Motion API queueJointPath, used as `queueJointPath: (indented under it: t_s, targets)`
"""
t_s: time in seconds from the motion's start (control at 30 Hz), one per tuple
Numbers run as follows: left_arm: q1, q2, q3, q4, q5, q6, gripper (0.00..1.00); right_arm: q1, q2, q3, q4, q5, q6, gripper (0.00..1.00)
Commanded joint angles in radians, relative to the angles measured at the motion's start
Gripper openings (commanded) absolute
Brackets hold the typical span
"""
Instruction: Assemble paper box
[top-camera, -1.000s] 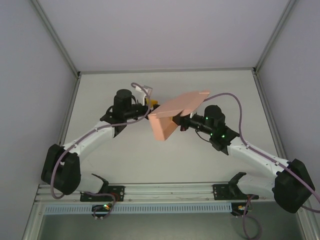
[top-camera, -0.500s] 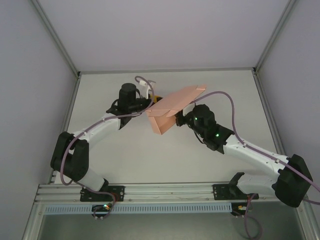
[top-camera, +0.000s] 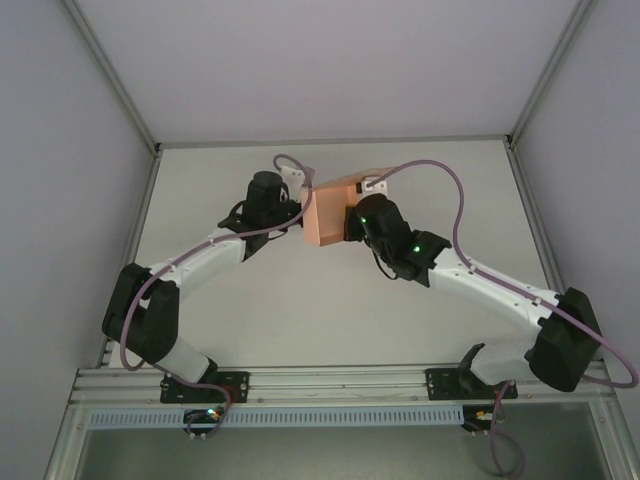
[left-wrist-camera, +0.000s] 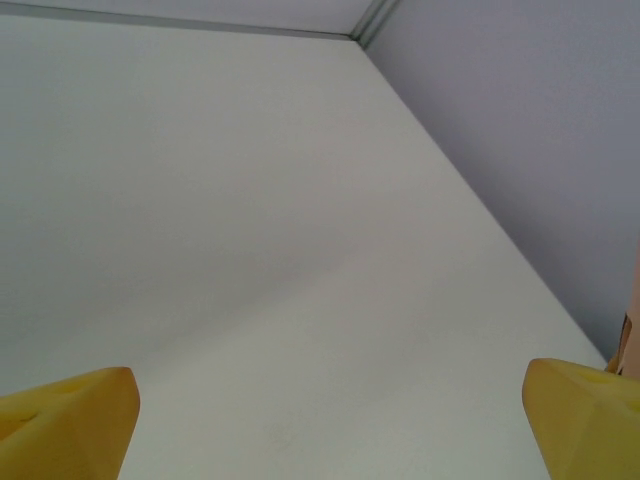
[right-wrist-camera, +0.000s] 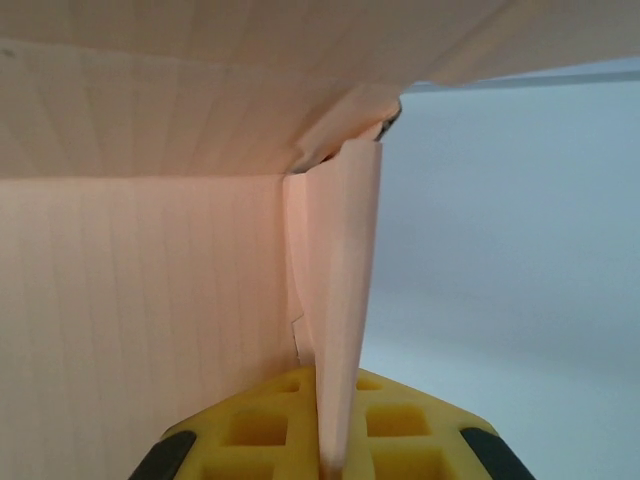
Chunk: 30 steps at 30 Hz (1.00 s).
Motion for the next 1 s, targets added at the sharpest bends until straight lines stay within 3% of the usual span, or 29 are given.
queueJointPath:
  t_s: [0.0,0.2,0.33,0.43,0.6,0.7,0.77,0.87,0.97]
  targets:
    - [-0.151,-0.082,0.065,0.039,0.285,0.172,1.0,-0.01,0.116,-0.007,-0.002,-0.037,-0.126,0.0]
    - [-0.161,-0.108,0.073,-0.013,0.245,0.212,1.0,-0.007,0.082,-0.121,0.216,-0.162,-0.403,0.0]
    - [-0.161,-0.105,0.077,-0.029,0.231,0.217,1.0,-0.009,0.056,-0.147,0.233,-0.296,-0.517,0.0]
    - [-0.161,-0.105,0.066,-0.007,0.237,0.216,1.0,-0.025,0.051,-0.142,0.218,-0.294,-0.421,0.0]
    - [-0.164,-0.11,0.058,0.002,0.248,0.226,1.0,-0.079,0.062,-0.09,0.14,-0.312,-0.017,0.0]
    - [-0.167,-0.125,0.049,-0.011,0.24,0.243,1.0,-0.078,0.06,-0.087,0.16,-0.343,0.041,0.0]
    - [-0.168,-0.143,0.037,-0.031,0.223,0.256,1.0,-0.078,0.042,-0.104,0.193,-0.344,0.0,0.0]
    - [-0.164,-0.191,0.0,-0.067,0.083,0.256,1.0,-0.079,-0.014,-0.148,0.211,-0.292,-0.069,0.0]
    - [-0.159,-0.258,-0.044,-0.208,-0.19,0.188,1.0,-0.079,-0.064,-0.196,0.16,-0.144,-0.104,0.0]
